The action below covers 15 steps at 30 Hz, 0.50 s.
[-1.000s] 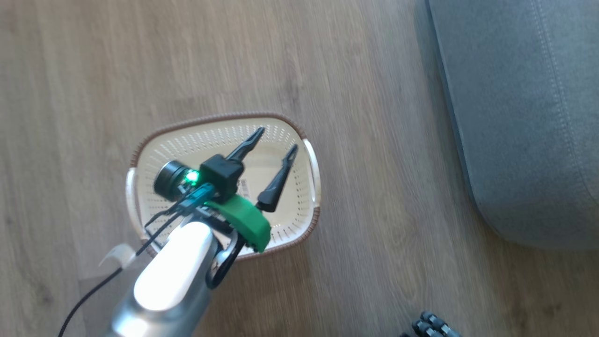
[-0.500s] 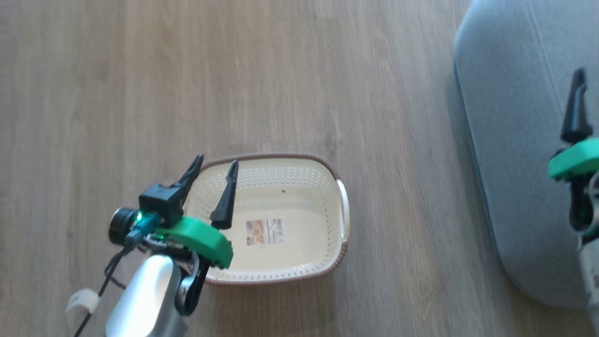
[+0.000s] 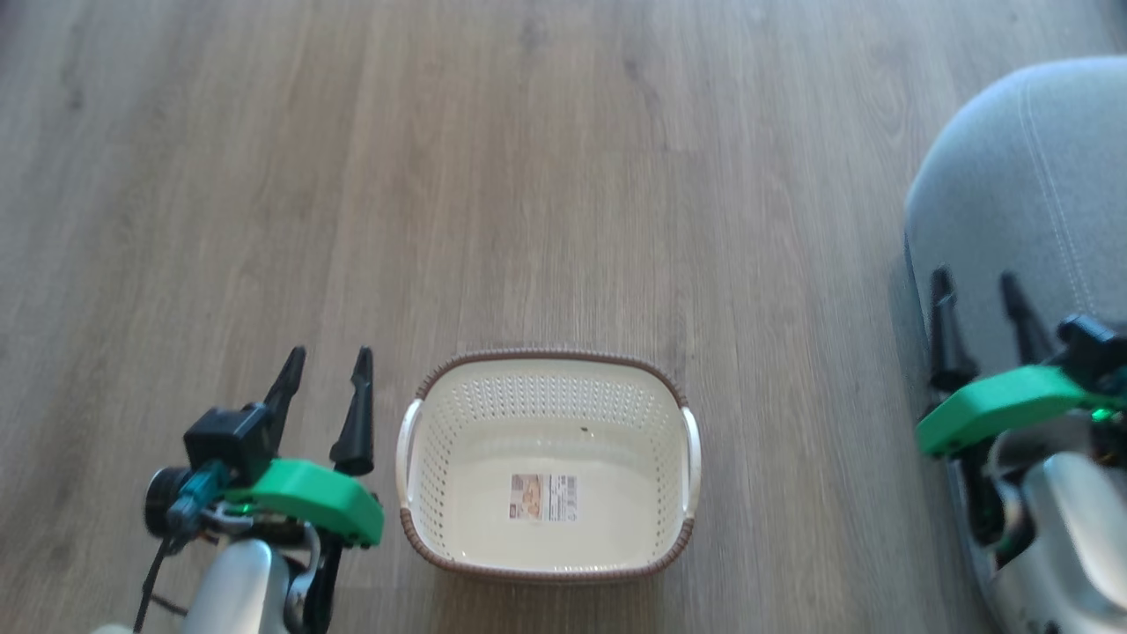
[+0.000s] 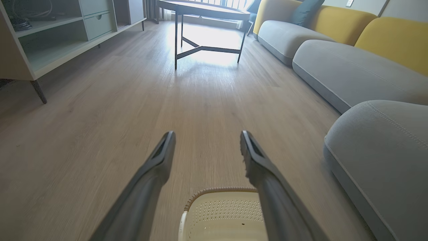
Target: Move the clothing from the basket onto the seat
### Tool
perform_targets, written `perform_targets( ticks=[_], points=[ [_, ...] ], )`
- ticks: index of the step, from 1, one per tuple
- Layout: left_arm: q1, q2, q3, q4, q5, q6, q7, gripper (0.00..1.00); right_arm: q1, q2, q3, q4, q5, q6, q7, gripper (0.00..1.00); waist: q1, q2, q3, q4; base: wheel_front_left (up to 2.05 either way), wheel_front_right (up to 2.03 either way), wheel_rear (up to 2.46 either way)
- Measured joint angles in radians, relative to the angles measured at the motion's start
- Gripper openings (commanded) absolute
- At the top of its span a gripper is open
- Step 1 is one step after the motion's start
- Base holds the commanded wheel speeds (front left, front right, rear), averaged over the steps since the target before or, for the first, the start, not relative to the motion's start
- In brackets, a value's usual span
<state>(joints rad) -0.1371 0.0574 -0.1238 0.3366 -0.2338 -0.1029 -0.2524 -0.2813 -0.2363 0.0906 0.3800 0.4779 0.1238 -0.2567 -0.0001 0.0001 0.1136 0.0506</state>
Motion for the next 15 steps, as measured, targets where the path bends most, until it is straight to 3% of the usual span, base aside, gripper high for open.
perform_targets(
  ticks=[15],
  points=[
    [0.126,-0.009,0.097,-0.043,0.048,-0.012,0.0,1.0,0.114,0.054,0.046,0.011,-0.012,0.0,0.0,1.0,0.0,0.0,-0.101,0.04,0.0,0.0,0.0]
  ],
)
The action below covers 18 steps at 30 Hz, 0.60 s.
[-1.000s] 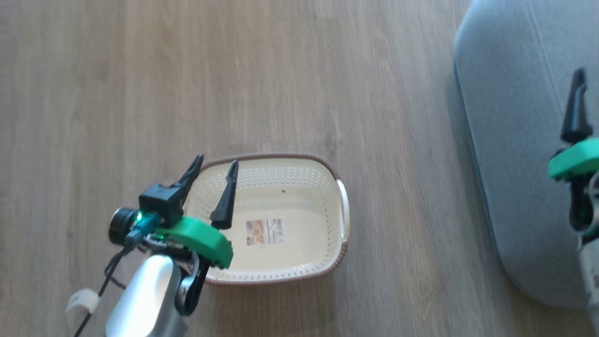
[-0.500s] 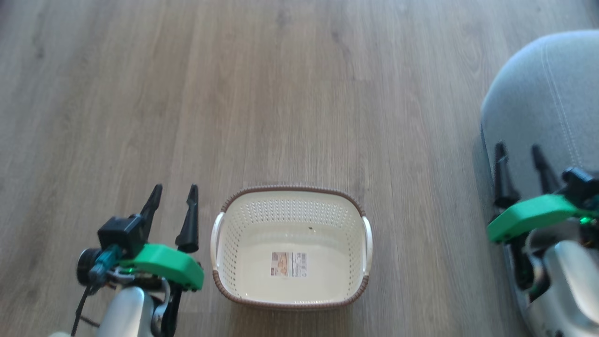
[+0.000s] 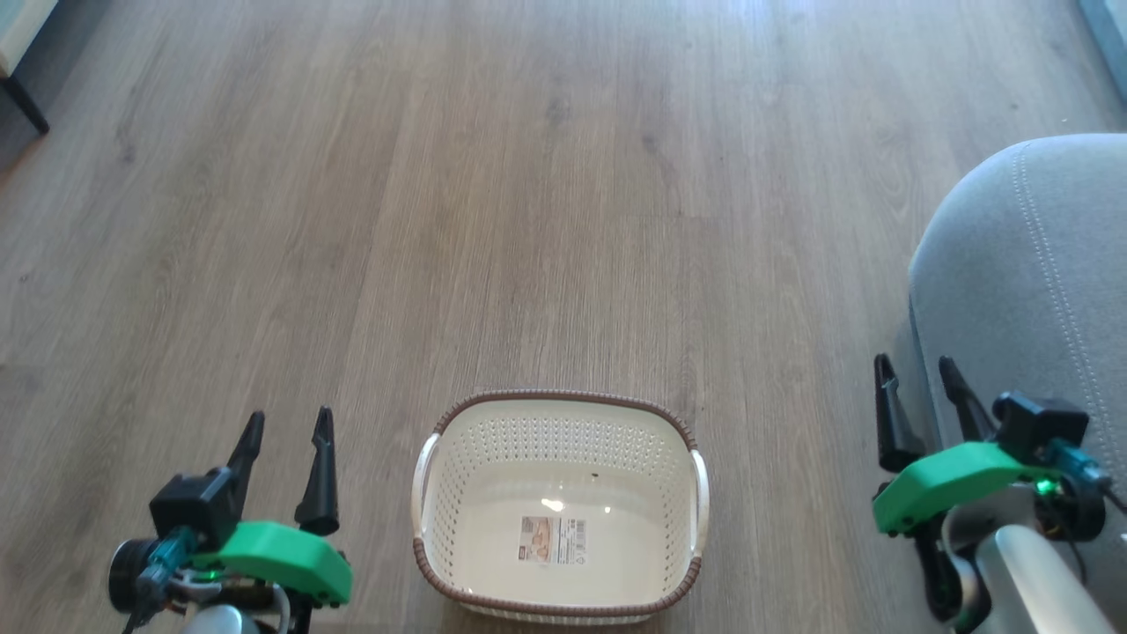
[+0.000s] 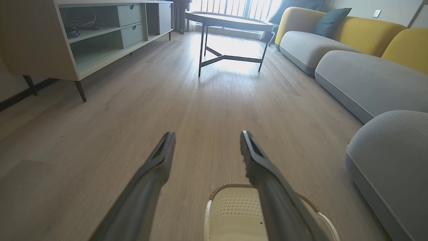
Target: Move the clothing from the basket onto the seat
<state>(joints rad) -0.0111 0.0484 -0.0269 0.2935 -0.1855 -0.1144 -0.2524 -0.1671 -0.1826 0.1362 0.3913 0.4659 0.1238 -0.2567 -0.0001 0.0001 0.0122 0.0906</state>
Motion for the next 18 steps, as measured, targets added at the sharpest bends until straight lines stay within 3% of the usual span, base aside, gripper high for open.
perform_targets(
  ticks=[18],
  points=[
    [0.037,0.0,0.005,-0.03,0.0,0.0,0.0,1.0,0.094,0.063,-0.049,-0.05,-0.081,0.0,0.0,1.0,0.0,0.0,-0.021,-0.062,0.0,0.0,0.0]
  ],
)
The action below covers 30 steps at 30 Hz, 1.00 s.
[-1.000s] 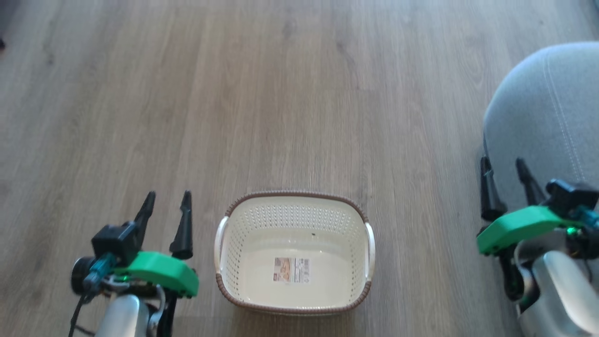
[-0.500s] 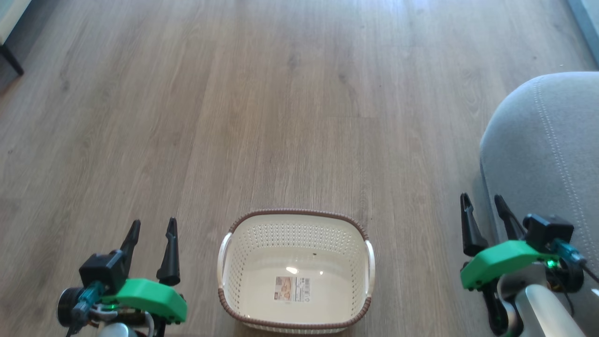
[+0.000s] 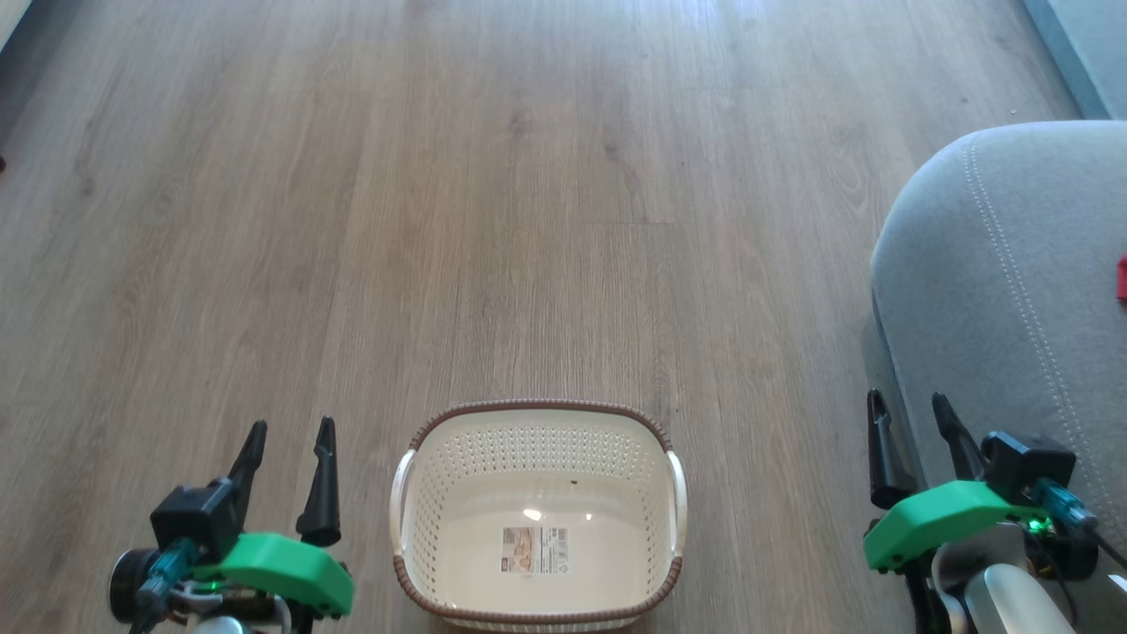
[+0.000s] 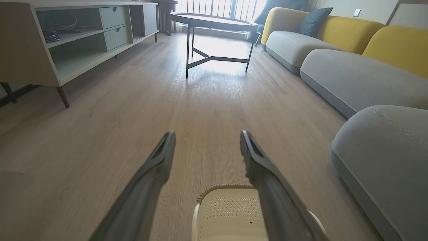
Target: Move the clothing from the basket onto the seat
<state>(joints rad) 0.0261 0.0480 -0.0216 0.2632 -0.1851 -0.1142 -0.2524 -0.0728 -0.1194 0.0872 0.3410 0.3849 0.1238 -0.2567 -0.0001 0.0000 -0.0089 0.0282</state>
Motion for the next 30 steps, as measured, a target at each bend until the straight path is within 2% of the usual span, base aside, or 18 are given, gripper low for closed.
perform_targets(
  ticks=[25,26,30],
  points=[
    [0.015,0.0,0.001,-0.028,-0.021,0.018,0.0,1.0,0.0,0.015,-0.001,0.001,-0.015,0.0,0.0,1.0,0.0001,0.0,0.007,-0.015,0.0,0.0,0.0],
    [0.015,0.0,0.0,-0.017,-0.022,0.018,0.001,0.0,0.0,0.015,0.0,0.012,-0.015,0.0,0.0,0.0,0.0001,0.0,0.007,-0.016,0.0,0.0,0.0],
    [0.045,-0.002,-0.002,0.051,-0.022,0.018,0.005,0.0,0.027,0.019,0.01,0.074,-0.015,0.0,0.001,0.0,0.0001,0.0,0.007,-0.016,0.0,0.0,0.0]
  ],
)
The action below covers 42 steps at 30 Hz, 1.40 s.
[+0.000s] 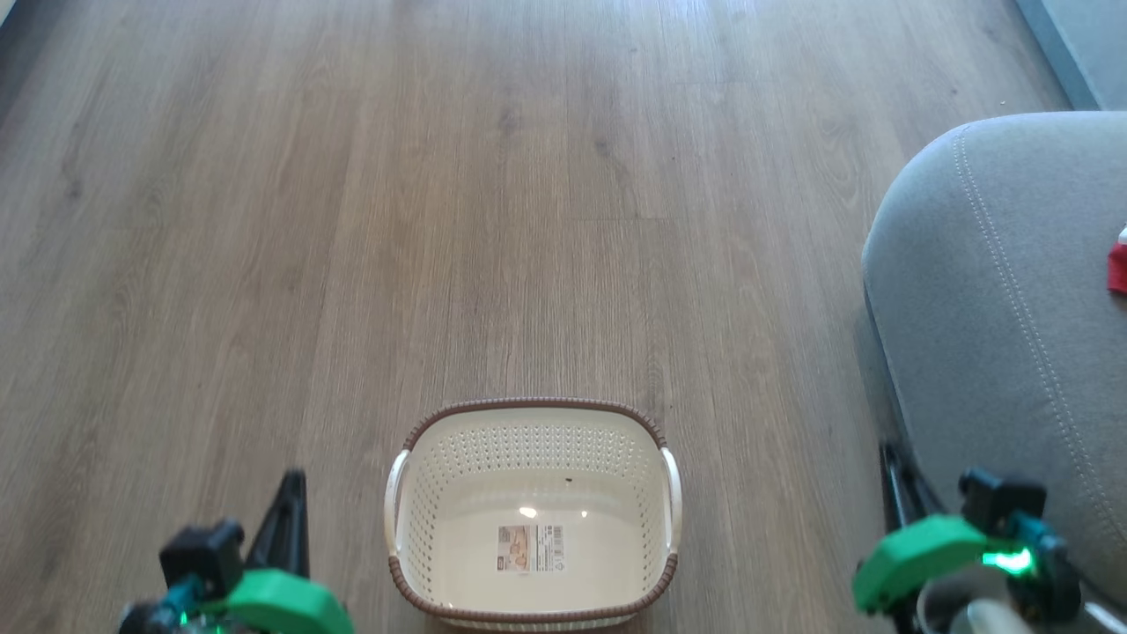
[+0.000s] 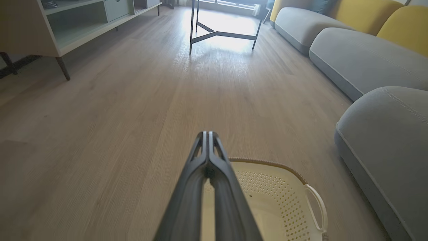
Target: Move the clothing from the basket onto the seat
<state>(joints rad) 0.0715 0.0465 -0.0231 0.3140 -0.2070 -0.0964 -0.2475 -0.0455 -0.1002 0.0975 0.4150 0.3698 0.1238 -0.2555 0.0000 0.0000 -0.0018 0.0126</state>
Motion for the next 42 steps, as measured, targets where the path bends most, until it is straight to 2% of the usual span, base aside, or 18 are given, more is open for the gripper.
perform_targets(
  ticks=[42],
  points=[
    [-0.016,-0.001,0.027,0.002,-0.446,-0.008,0.116,0.0,0.026,0.02,-0.067,-0.027,0.393,0.0,0.115,0.0,0.0001,0.0,0.002,-0.004,0.0,0.0,0.0]
  ],
)
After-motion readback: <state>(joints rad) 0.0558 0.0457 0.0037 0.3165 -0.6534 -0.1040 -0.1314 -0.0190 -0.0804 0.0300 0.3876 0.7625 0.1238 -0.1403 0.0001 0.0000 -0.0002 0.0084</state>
